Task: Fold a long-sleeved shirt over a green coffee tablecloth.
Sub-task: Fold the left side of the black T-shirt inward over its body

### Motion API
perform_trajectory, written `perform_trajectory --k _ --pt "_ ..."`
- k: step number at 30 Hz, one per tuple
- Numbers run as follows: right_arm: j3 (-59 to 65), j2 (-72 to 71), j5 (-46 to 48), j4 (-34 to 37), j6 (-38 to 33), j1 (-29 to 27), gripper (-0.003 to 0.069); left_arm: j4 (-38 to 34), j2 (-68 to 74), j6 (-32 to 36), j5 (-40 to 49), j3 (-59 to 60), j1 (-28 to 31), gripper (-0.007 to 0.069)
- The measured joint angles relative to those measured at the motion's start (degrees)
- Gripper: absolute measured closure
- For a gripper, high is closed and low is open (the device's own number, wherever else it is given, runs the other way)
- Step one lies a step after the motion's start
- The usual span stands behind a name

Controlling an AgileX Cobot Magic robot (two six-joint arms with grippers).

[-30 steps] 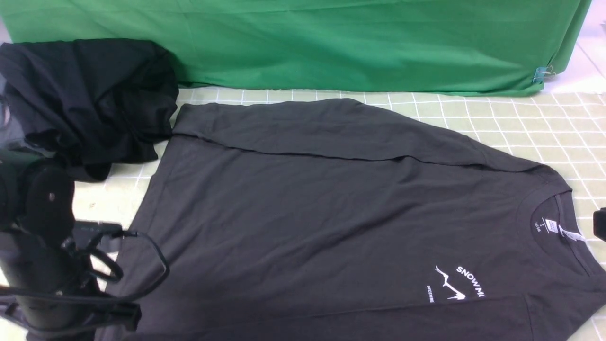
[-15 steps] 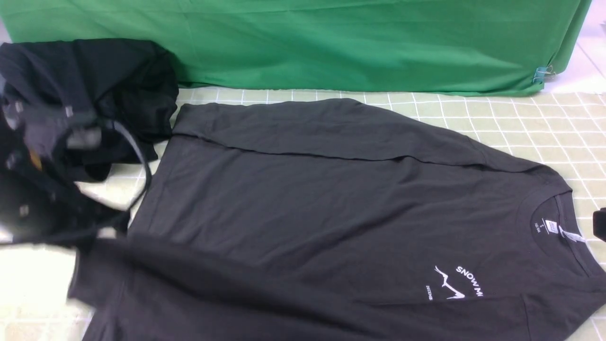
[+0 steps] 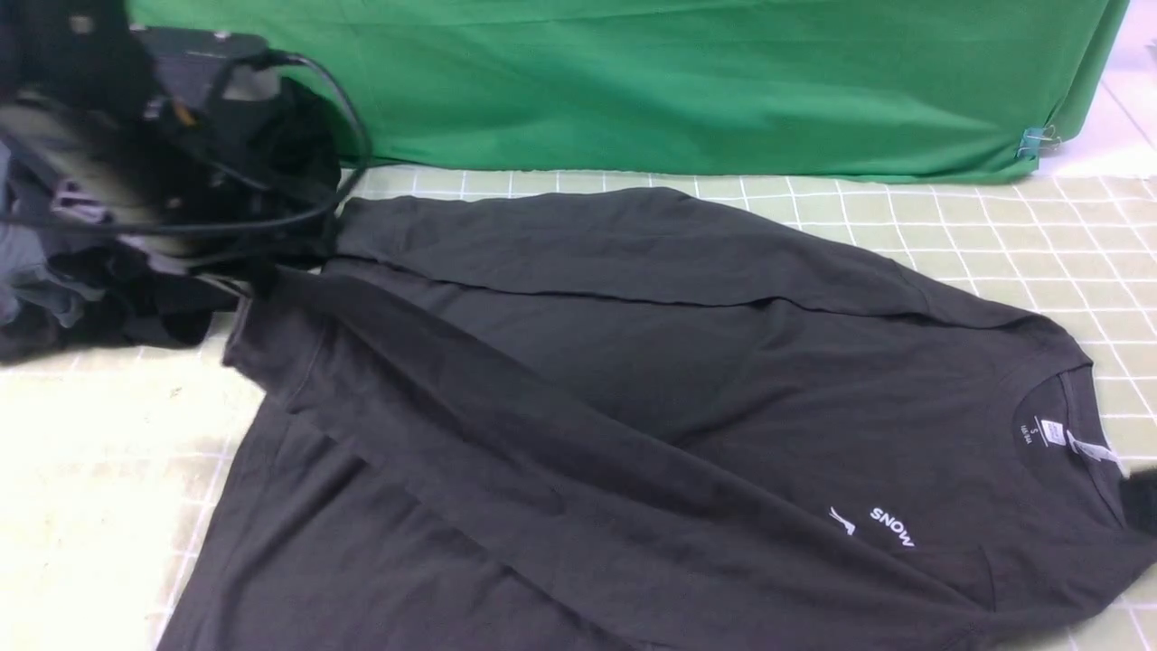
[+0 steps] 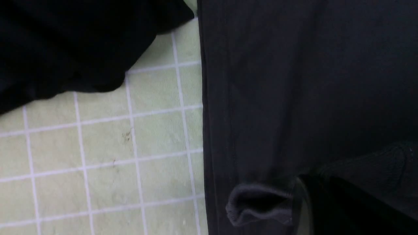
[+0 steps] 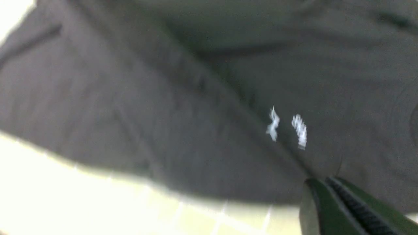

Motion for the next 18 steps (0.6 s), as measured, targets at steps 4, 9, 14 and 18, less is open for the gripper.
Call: perform_trajectory --k 4,9,14,18 --pt "-4.82 6.51 8.07 2.68 -5.34 0.06 0.0658 1.18 7.37 0.2 0.31 -5.0 0.0 0.062" --pt "-5.43 16.63 8.57 3.45 -8.23 5.8 0.0655 1.4 14.48 0.36 1.72 -10.76 0.0 0.062" --pt "-5.03 25.08 4.74 1.09 -5.97 15.37 0.0559 1.16 18.99 0.41 2.47 -14.94 0.17 0.062" --pt "-5.03 31.8 -0.06 -2.16 -4.1 22.71 0.0326 1.27 22.58 0.38 3.29 -18.37 0.17 0.062"
